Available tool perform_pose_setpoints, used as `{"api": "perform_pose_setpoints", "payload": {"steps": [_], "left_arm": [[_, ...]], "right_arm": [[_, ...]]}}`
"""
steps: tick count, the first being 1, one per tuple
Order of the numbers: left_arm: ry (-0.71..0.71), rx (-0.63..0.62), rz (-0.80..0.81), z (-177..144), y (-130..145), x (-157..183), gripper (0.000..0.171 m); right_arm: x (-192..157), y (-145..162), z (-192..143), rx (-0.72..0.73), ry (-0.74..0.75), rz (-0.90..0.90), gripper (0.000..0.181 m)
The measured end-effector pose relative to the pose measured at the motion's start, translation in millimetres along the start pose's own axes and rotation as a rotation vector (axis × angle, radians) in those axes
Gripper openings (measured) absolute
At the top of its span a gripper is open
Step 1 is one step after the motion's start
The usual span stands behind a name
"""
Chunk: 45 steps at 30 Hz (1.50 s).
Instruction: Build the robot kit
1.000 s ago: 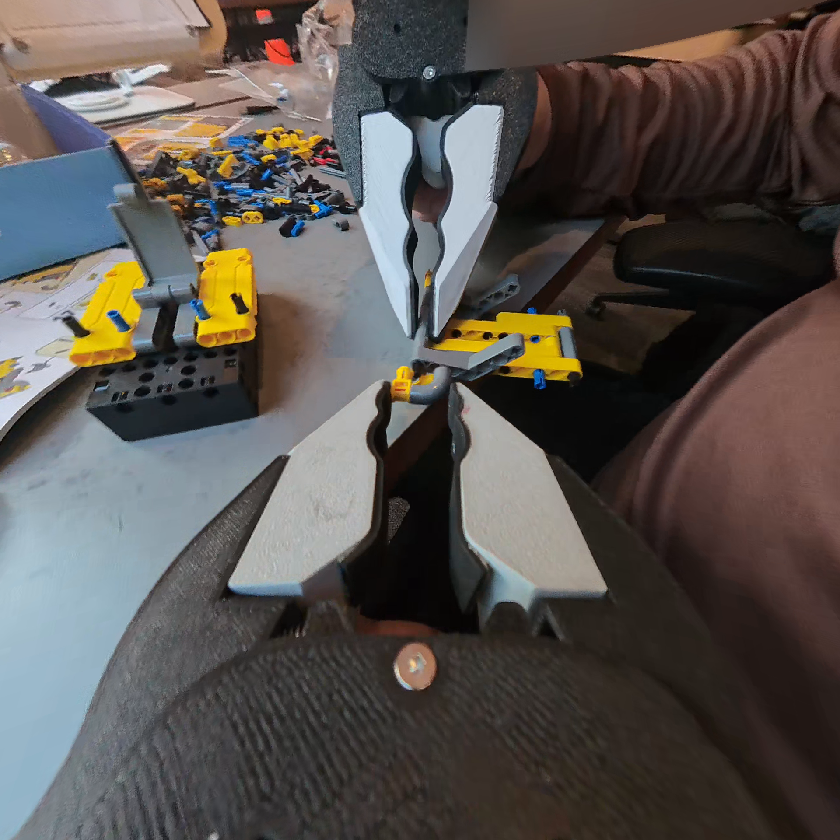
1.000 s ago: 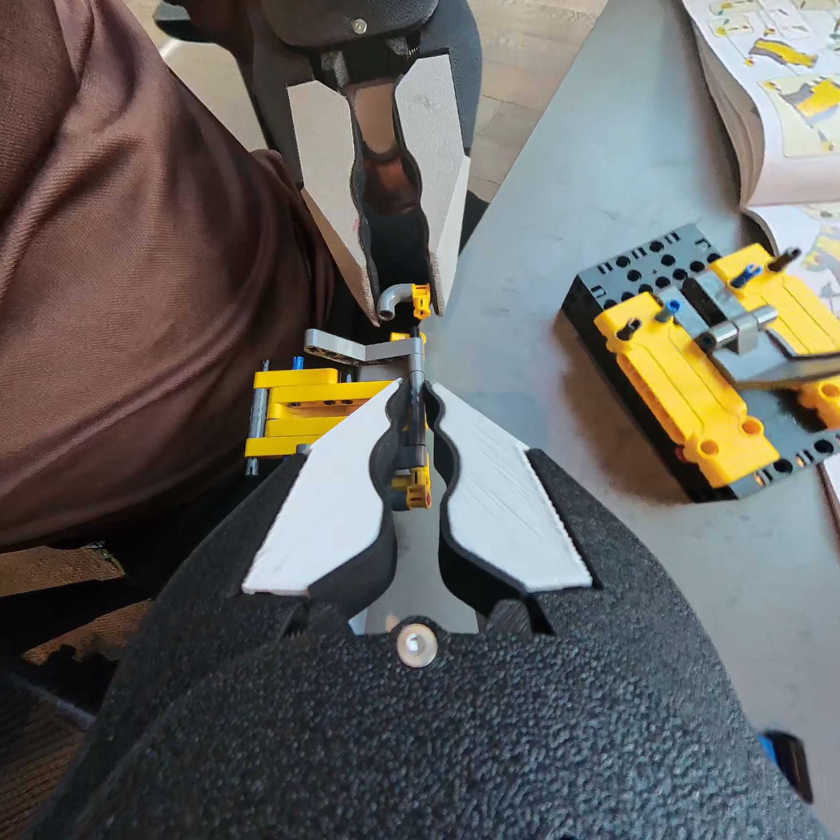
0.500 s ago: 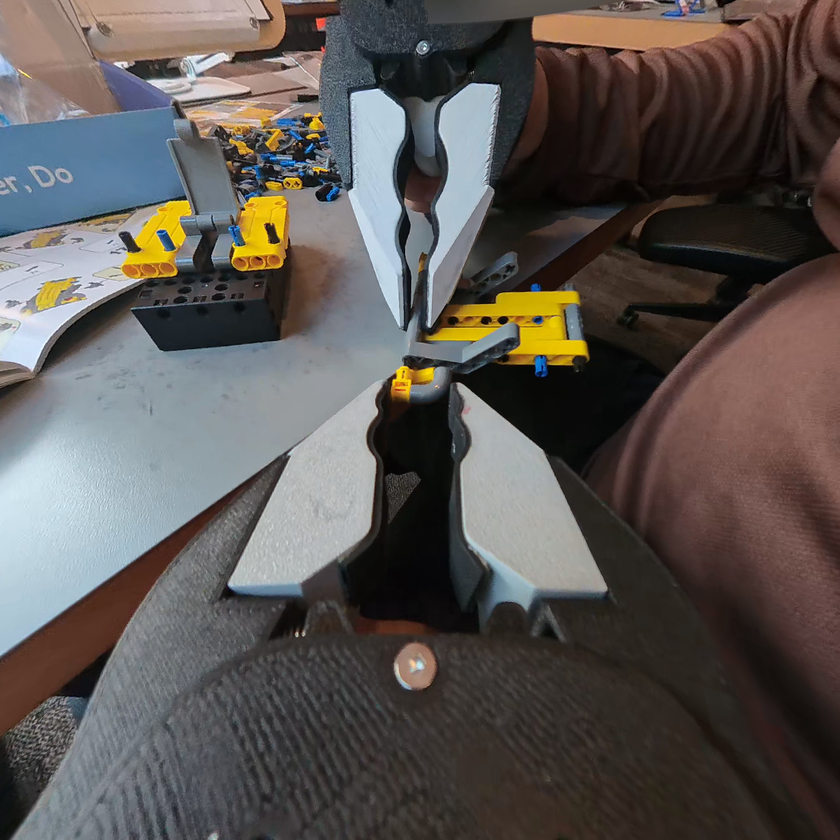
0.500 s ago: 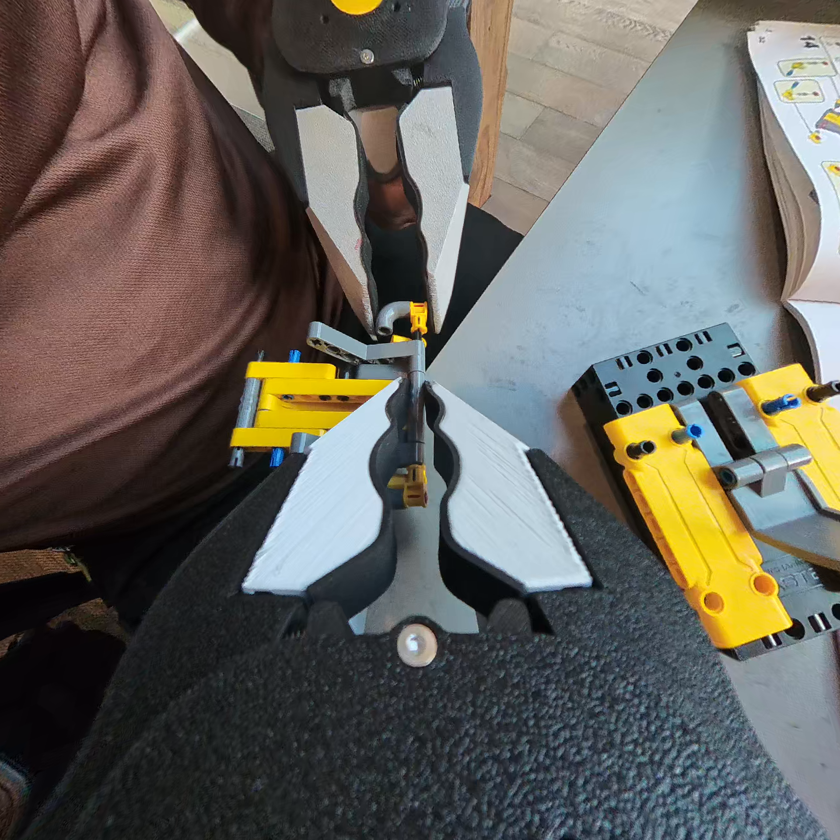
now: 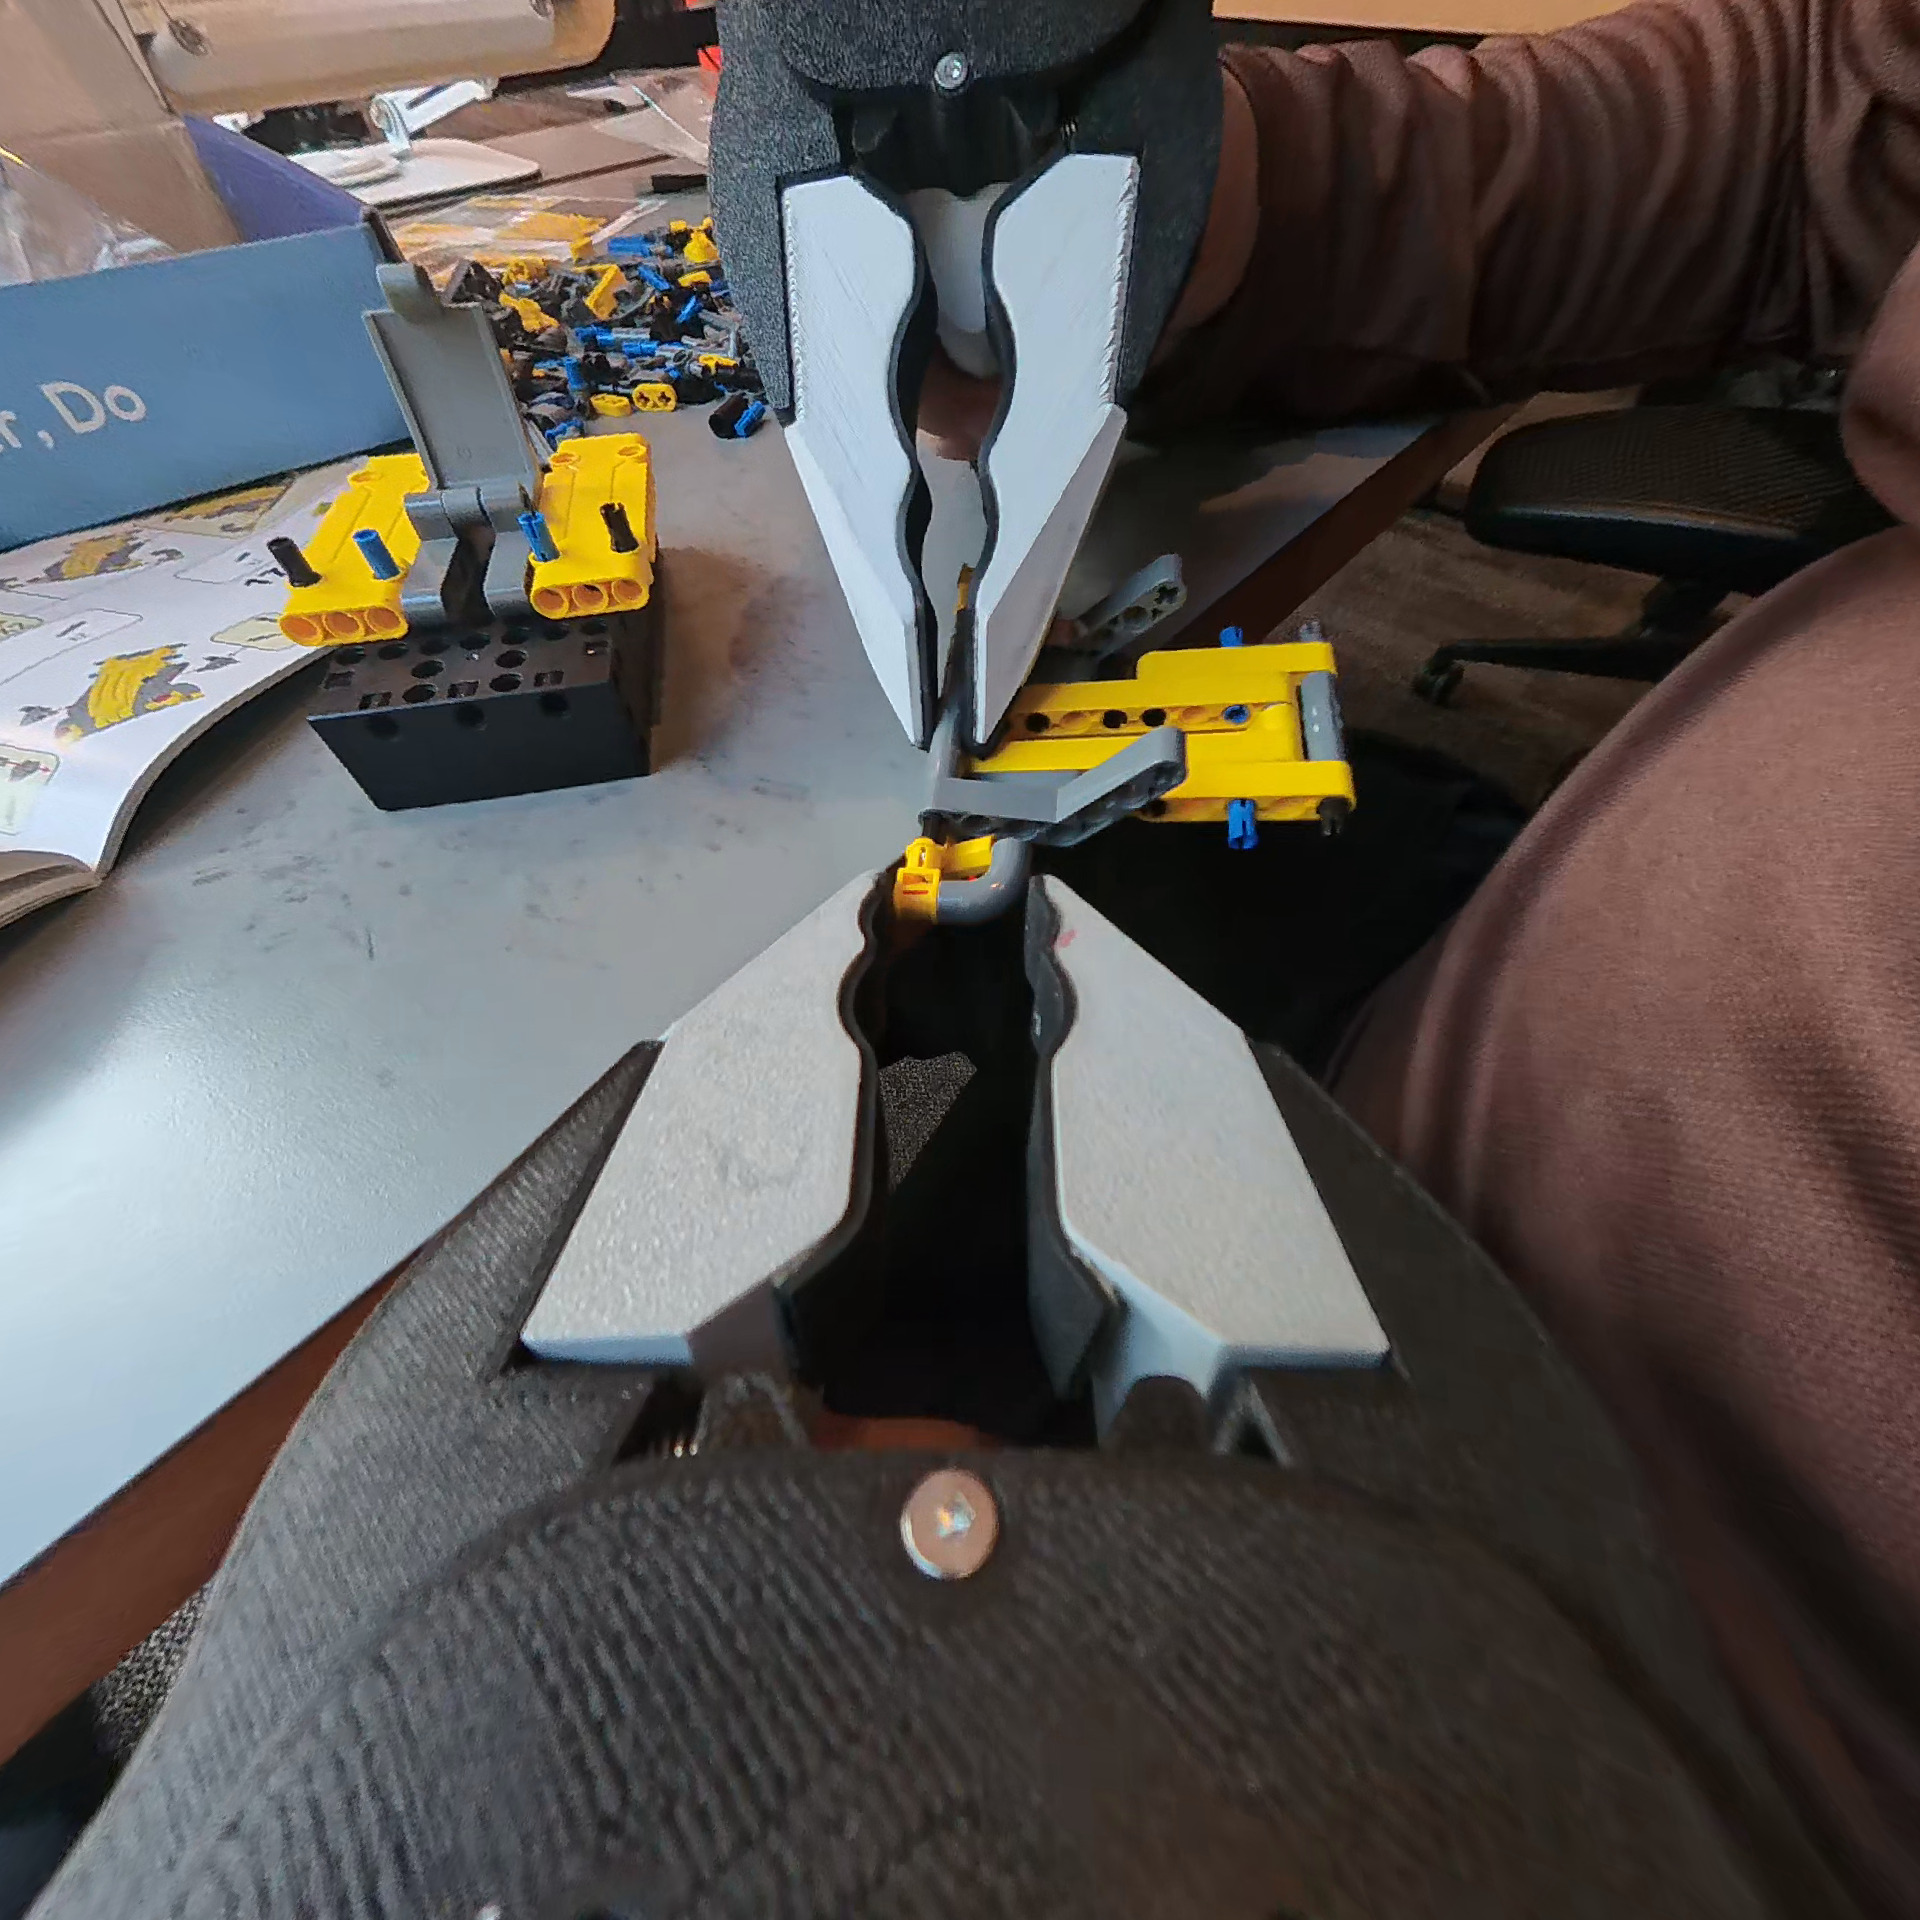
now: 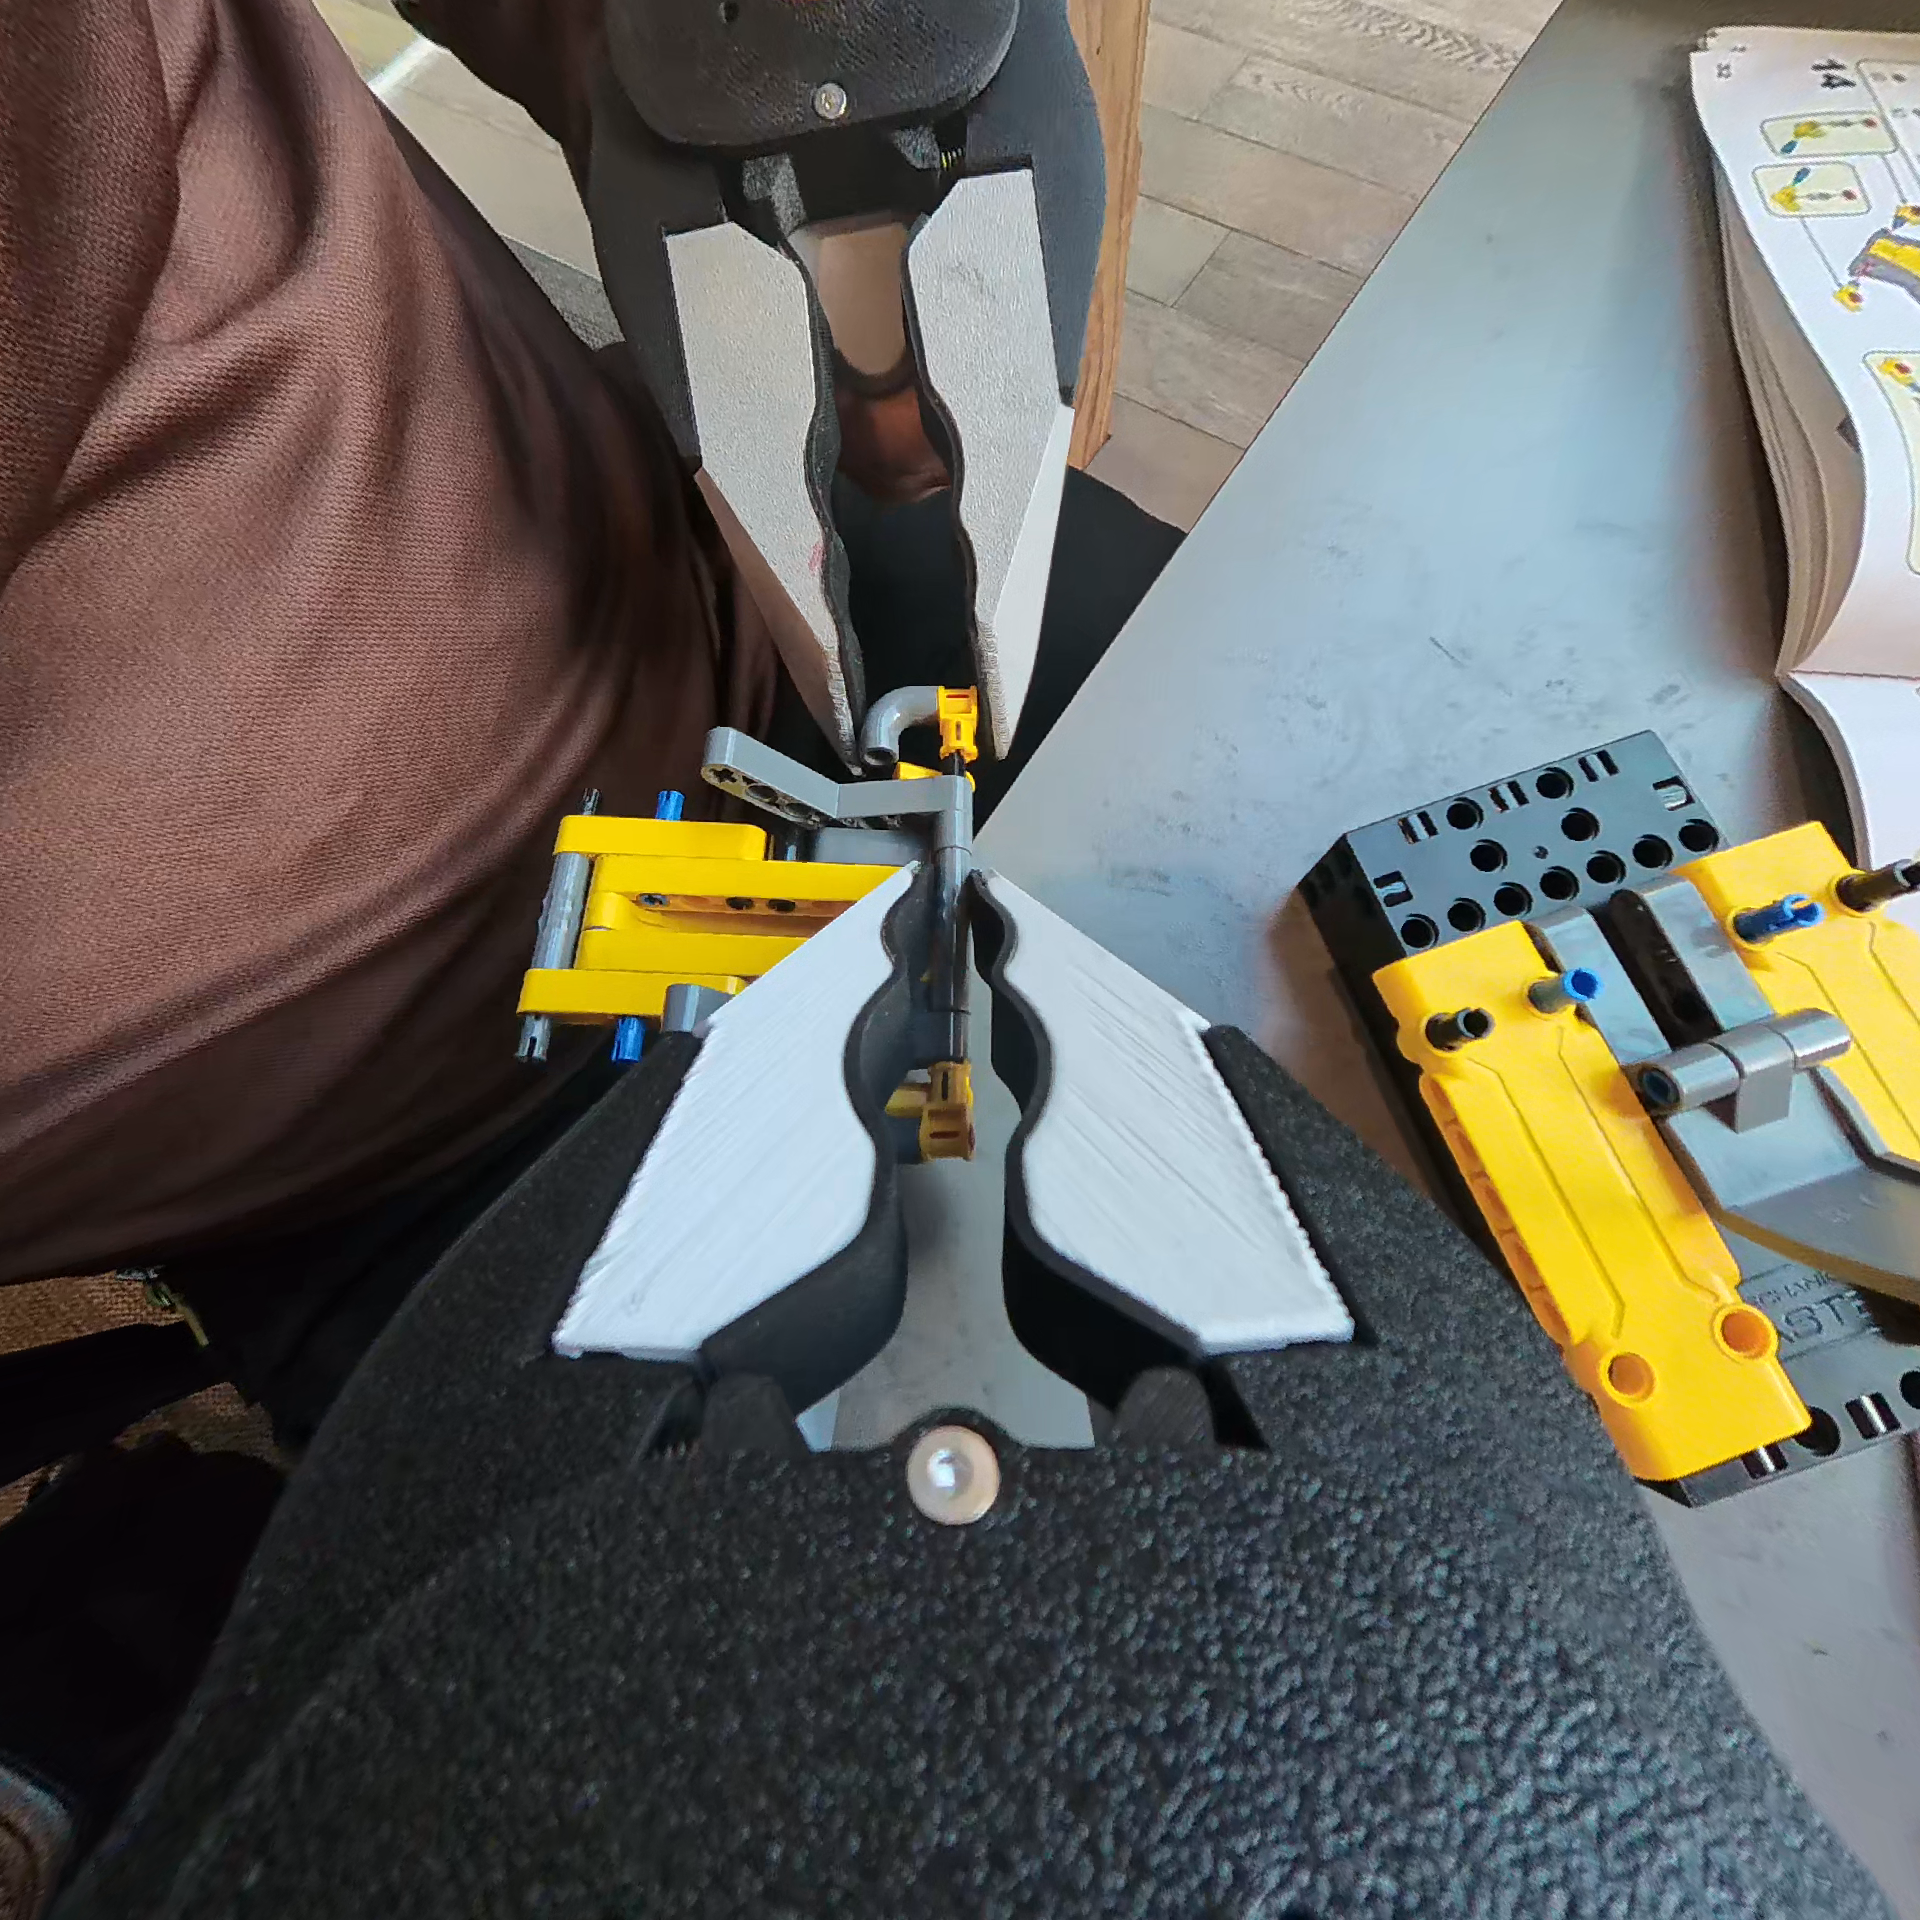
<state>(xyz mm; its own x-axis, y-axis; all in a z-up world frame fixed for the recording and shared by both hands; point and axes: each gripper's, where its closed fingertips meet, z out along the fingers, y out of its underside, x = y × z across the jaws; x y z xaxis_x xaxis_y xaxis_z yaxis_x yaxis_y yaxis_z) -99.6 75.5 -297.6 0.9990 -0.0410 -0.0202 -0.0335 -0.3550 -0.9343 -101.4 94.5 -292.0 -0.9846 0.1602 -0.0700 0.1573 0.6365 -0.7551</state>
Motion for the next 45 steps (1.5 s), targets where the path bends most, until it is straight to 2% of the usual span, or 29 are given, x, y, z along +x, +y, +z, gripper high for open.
{"api": "perform_pose_setpoints", "payload": {"steps": [19, 35, 45], "left_arm": [[0.011, 0.002, 0.011, 1, 2, 2, 0.023], [0.122, -0.149, 0.056, 4, -3, 4, 0.022], [0.210, -0.073, -0.099, 8, -6, 7, 0.021]], "right_arm": [[-1, 0, 1, 0.007, -0.016, 0.051, 0.006], [-4, 3, -1, -0.025, -0.017, 0.015, 0.005], [-6, 5, -2, -0.020, -0.027, -0.007, 0.005]]}}
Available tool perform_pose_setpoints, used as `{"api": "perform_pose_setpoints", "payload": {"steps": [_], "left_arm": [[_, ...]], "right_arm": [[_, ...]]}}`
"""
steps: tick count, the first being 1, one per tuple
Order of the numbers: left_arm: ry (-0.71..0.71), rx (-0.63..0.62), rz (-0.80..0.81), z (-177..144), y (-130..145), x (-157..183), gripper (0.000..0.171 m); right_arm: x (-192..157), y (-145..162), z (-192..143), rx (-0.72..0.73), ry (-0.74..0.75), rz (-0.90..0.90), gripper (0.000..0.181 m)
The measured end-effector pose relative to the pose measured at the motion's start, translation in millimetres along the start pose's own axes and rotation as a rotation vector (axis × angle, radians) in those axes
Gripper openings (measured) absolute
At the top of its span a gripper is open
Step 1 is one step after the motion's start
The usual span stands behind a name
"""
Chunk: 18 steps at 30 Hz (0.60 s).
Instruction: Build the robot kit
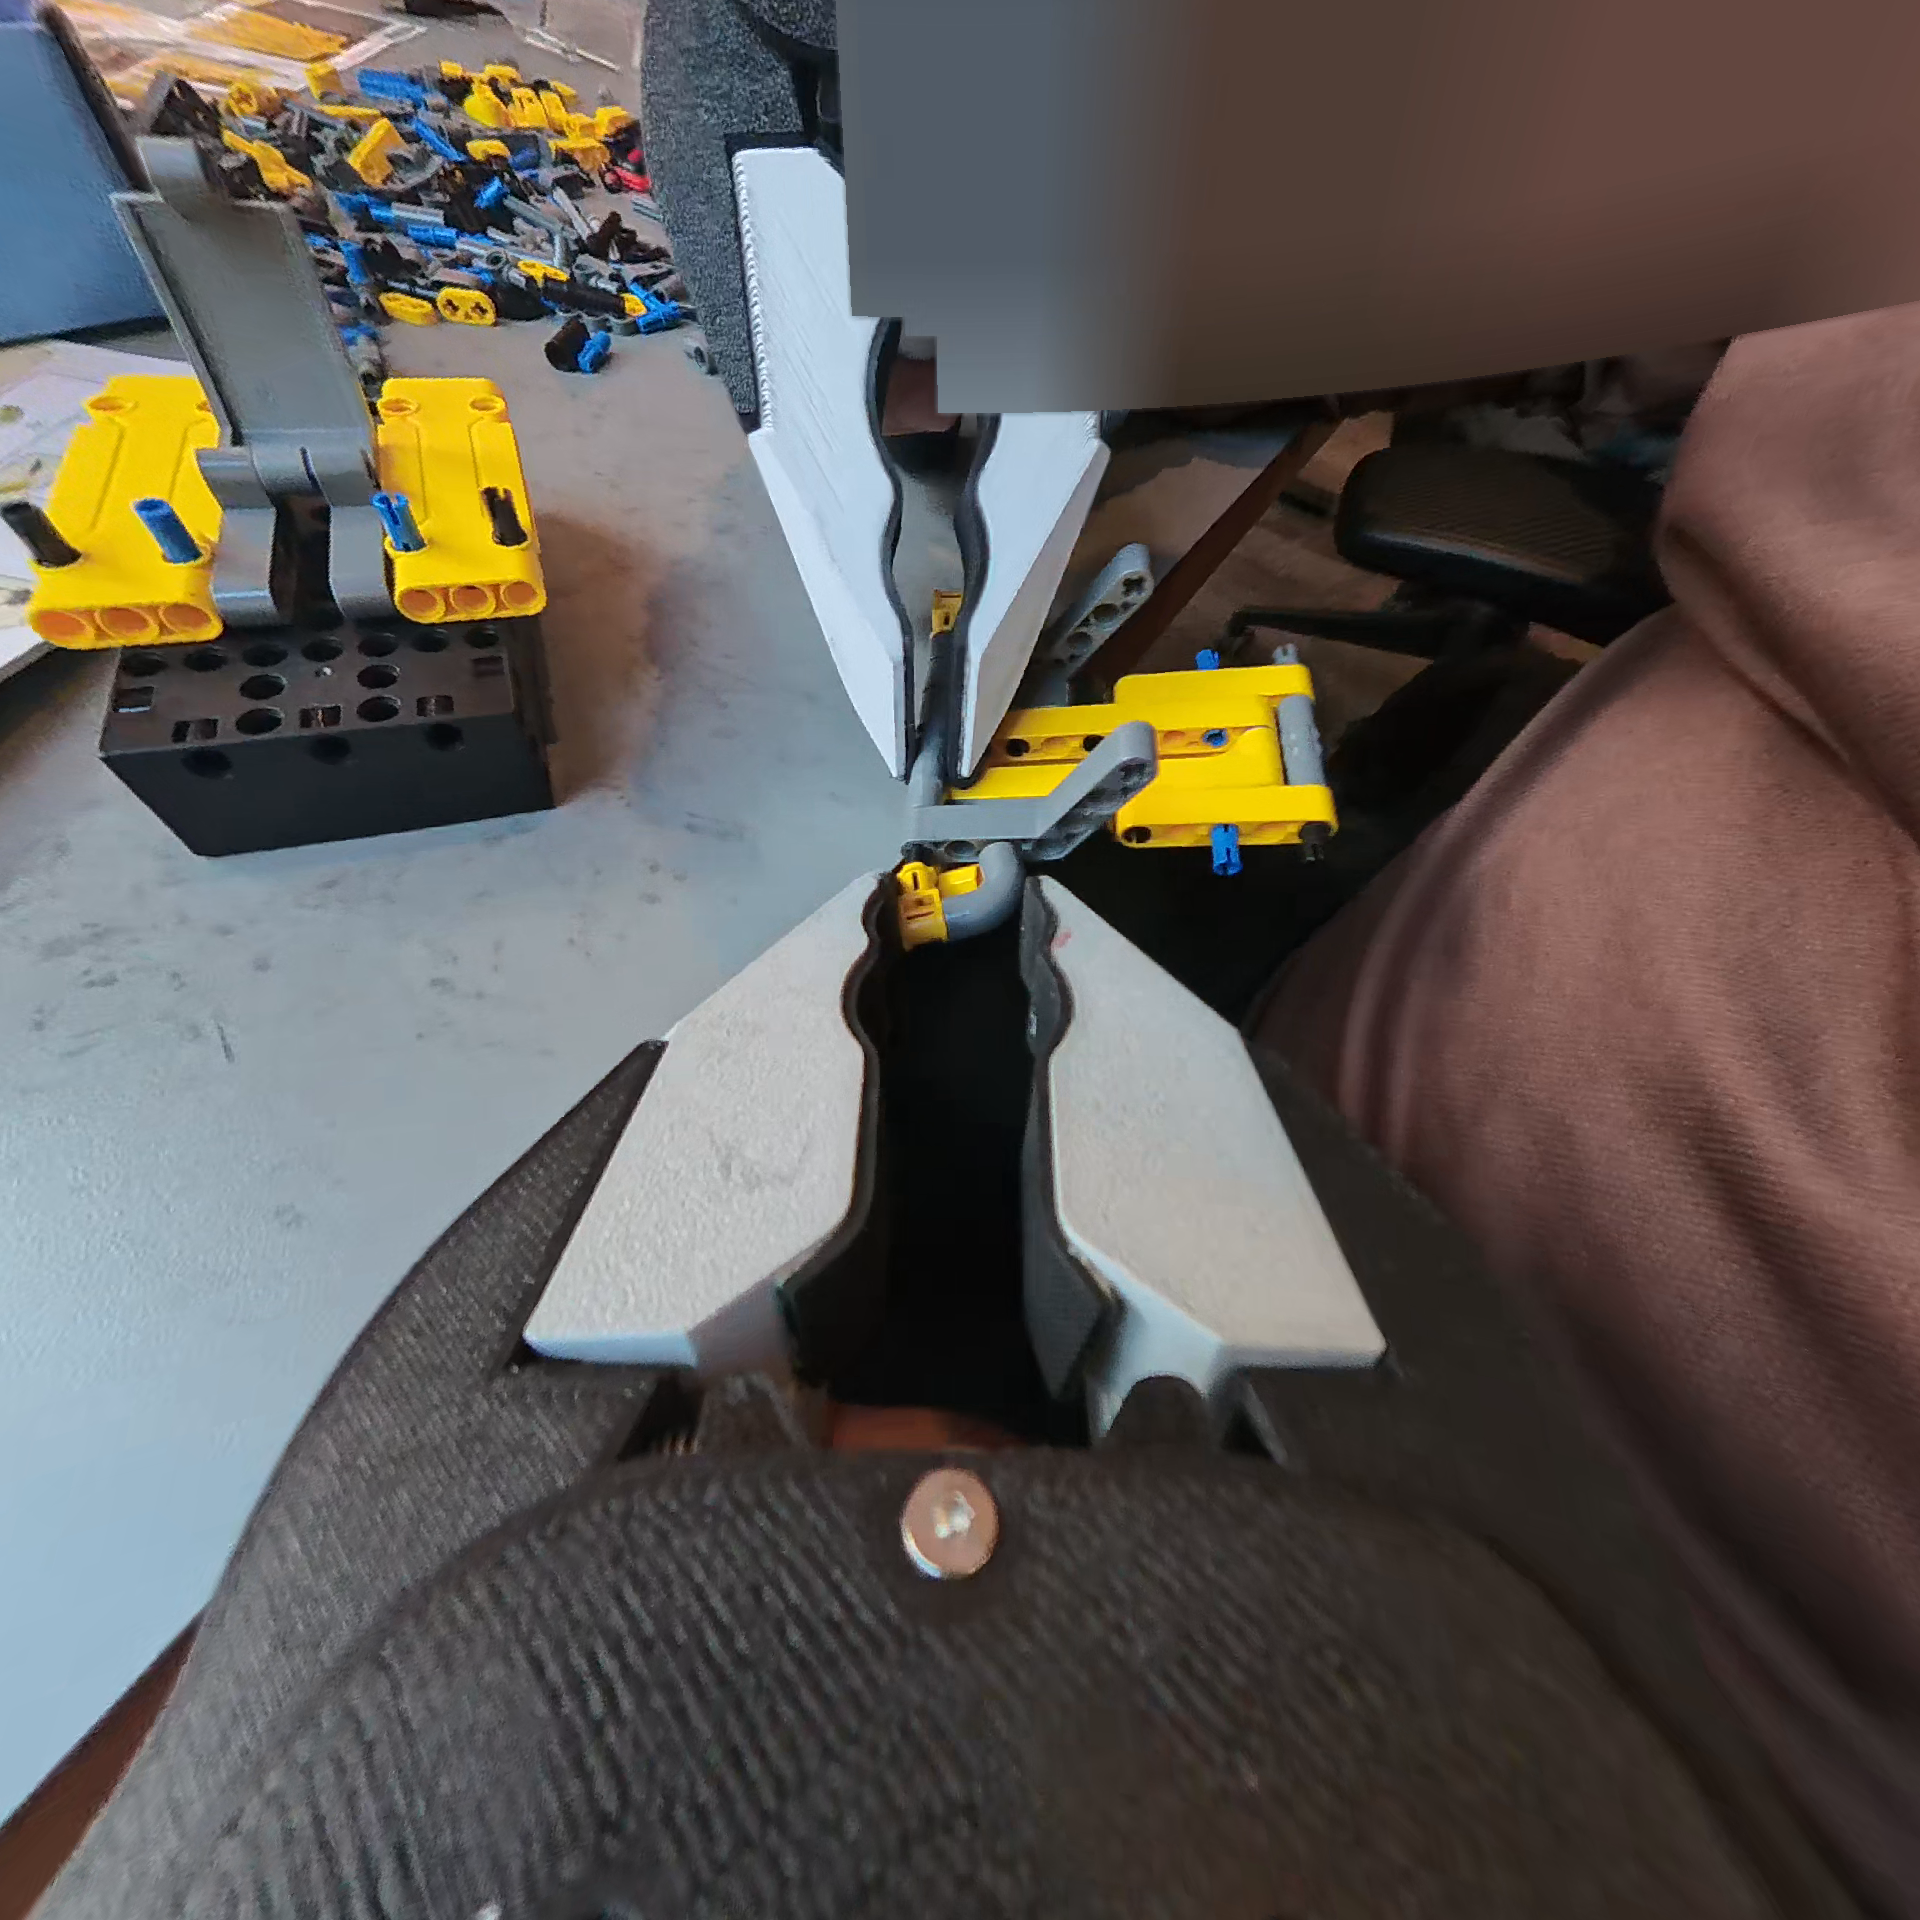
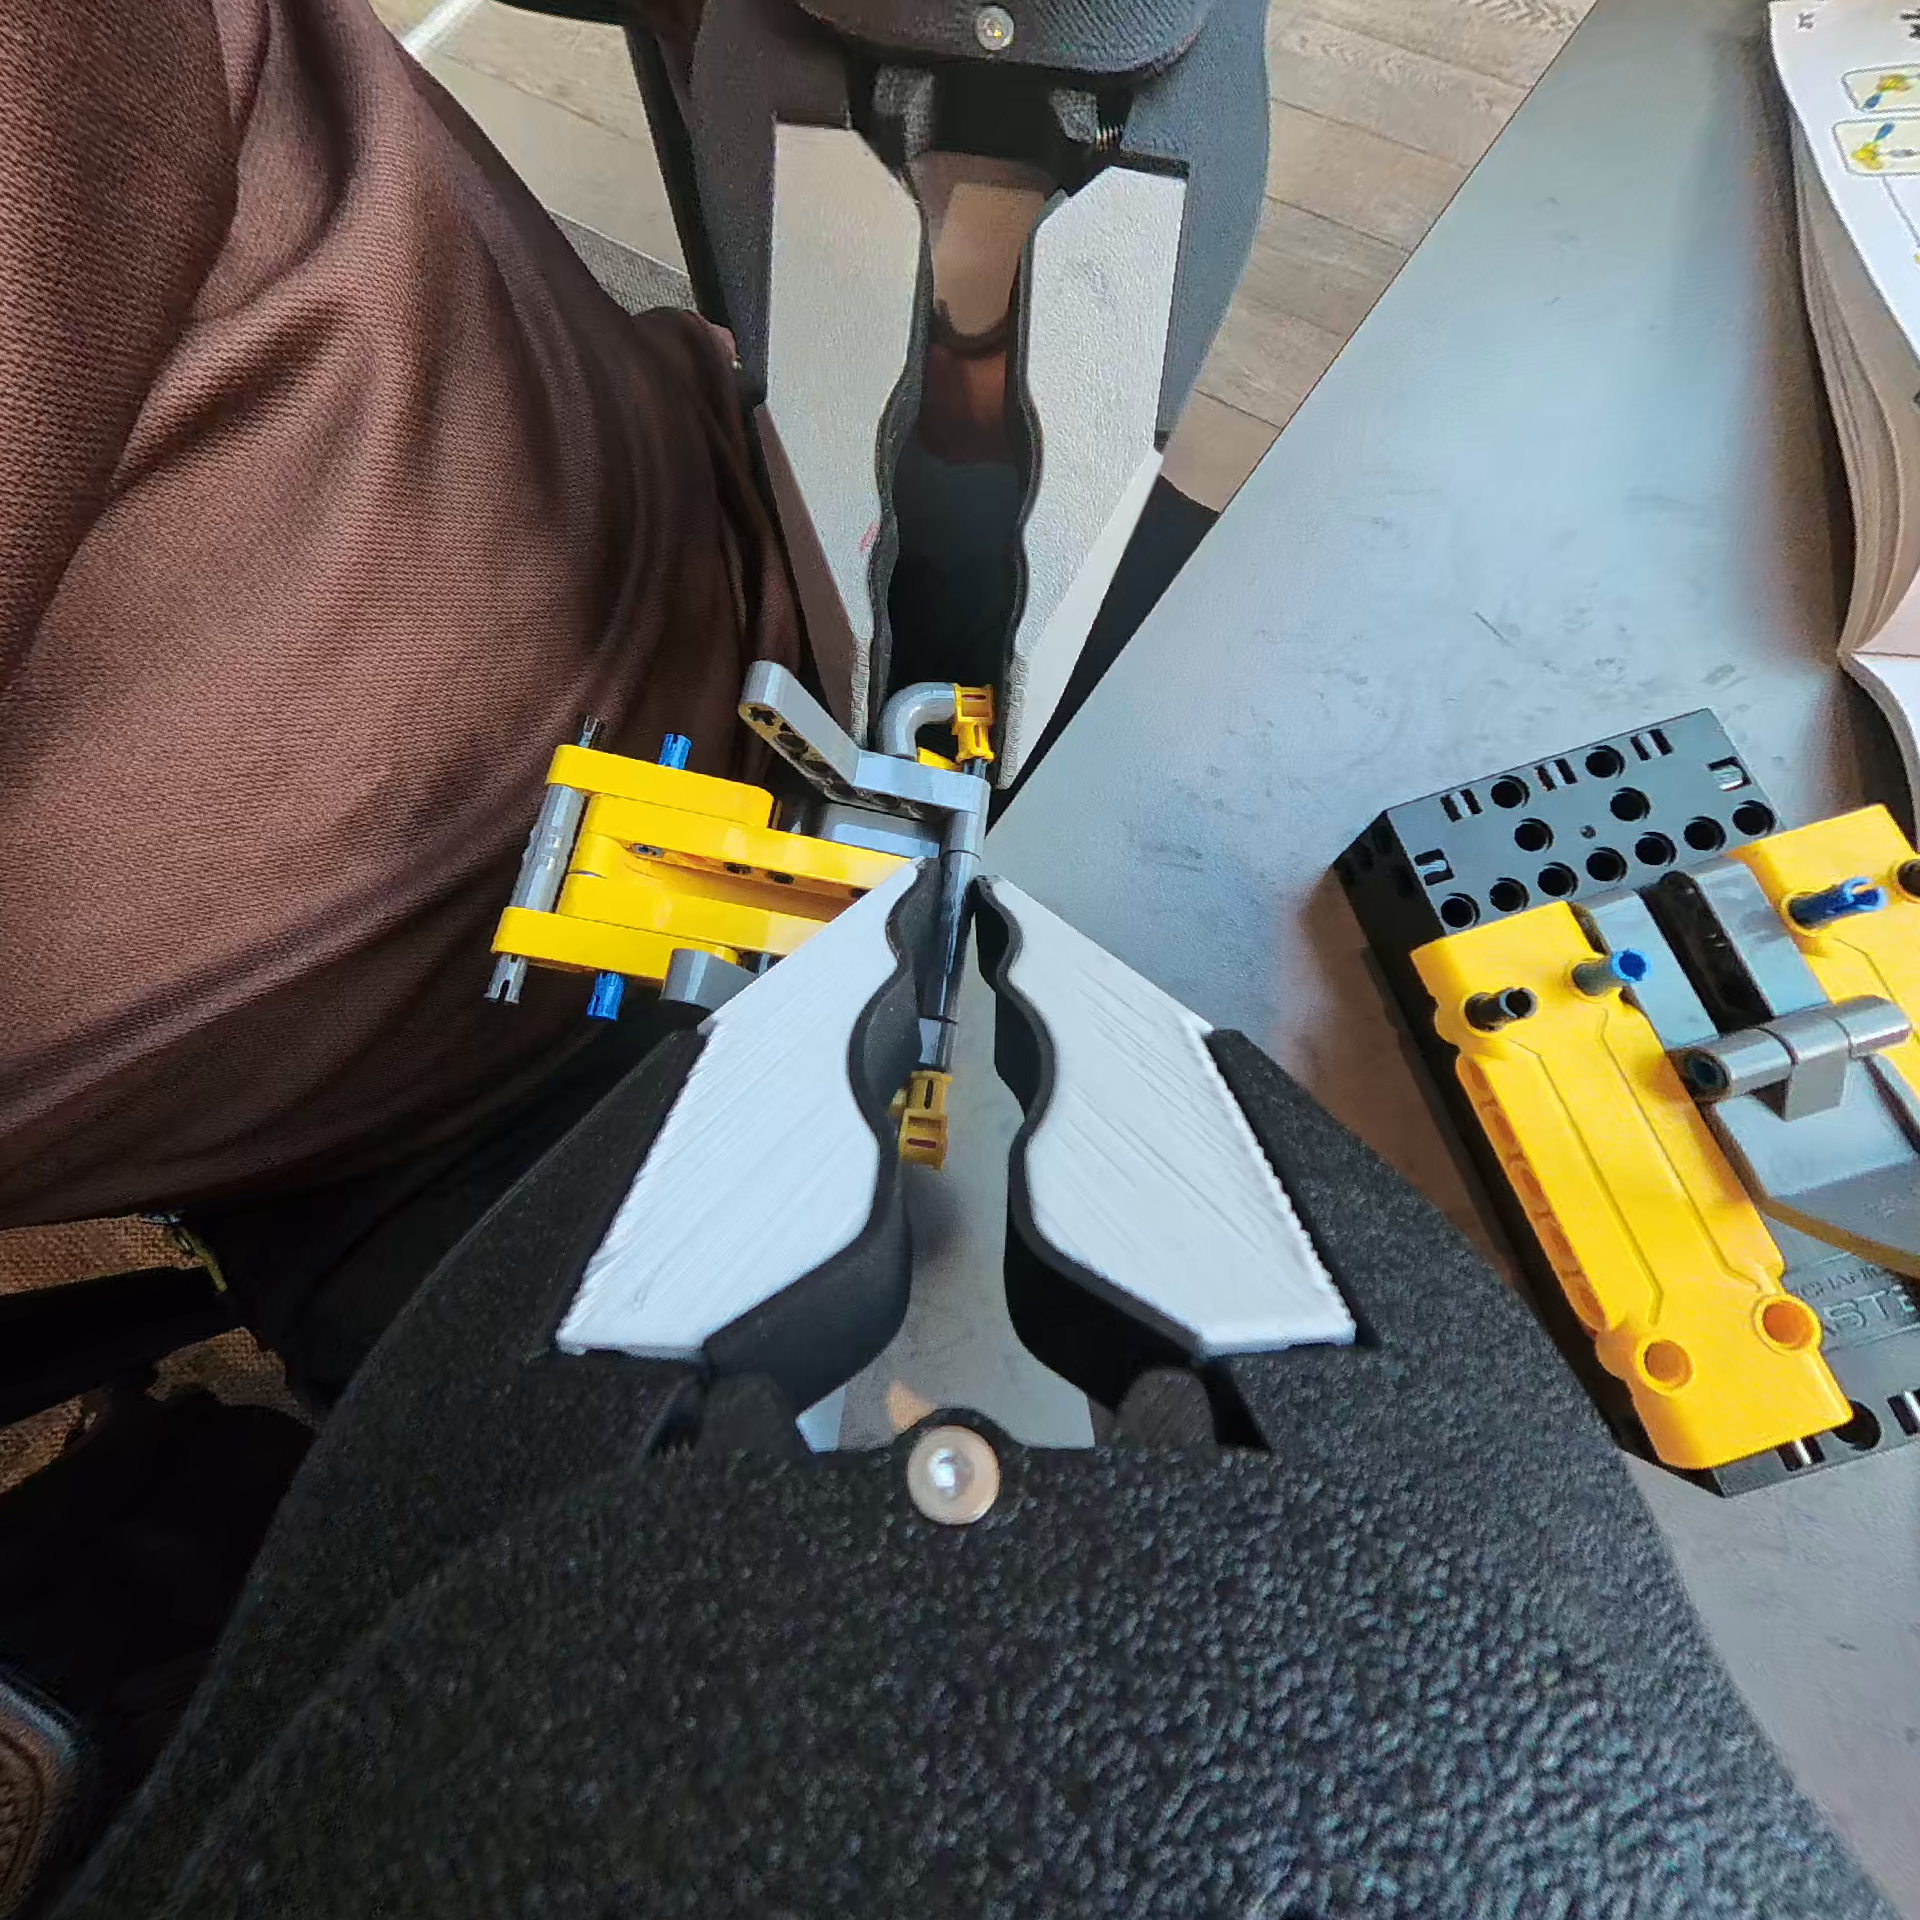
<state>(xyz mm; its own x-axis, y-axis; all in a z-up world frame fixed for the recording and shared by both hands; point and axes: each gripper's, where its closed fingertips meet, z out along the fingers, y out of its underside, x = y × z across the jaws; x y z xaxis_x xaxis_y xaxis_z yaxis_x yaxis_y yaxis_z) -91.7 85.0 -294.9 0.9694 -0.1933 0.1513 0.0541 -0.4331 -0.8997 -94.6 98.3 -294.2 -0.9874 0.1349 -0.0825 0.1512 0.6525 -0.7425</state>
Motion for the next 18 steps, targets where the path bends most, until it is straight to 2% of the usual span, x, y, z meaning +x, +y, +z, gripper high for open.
{"api": "perform_pose_setpoints", "payload": {"steps": [3, 9, 12, 18], "left_arm": [[0.083, 0.017, -0.098, -0.8, 0.0, 2.1, 0.021], [0.166, 0.025, -0.096, 1.0, -1.0, 4.0, 0.021], [0.216, 0.049, -0.153, 0.5, -2.3, 2.9, 0.021], [0.145, 0.002, -0.120, 4.9, -5.5, 0.0, 0.021]], "right_arm": [[-0.9, -0.2, 0.1, 0.010, -0.013, -0.001, 0.006], [-3.1, 1.4, -1.8, 0.015, -0.015, -0.069, 0.006], [-1.7, 1.2, -2.3, 0.020, 0.000, -0.091, 0.006], [1.6, 3.6, -7.0, 0.019, 0.034, -0.108, 0.006]]}}
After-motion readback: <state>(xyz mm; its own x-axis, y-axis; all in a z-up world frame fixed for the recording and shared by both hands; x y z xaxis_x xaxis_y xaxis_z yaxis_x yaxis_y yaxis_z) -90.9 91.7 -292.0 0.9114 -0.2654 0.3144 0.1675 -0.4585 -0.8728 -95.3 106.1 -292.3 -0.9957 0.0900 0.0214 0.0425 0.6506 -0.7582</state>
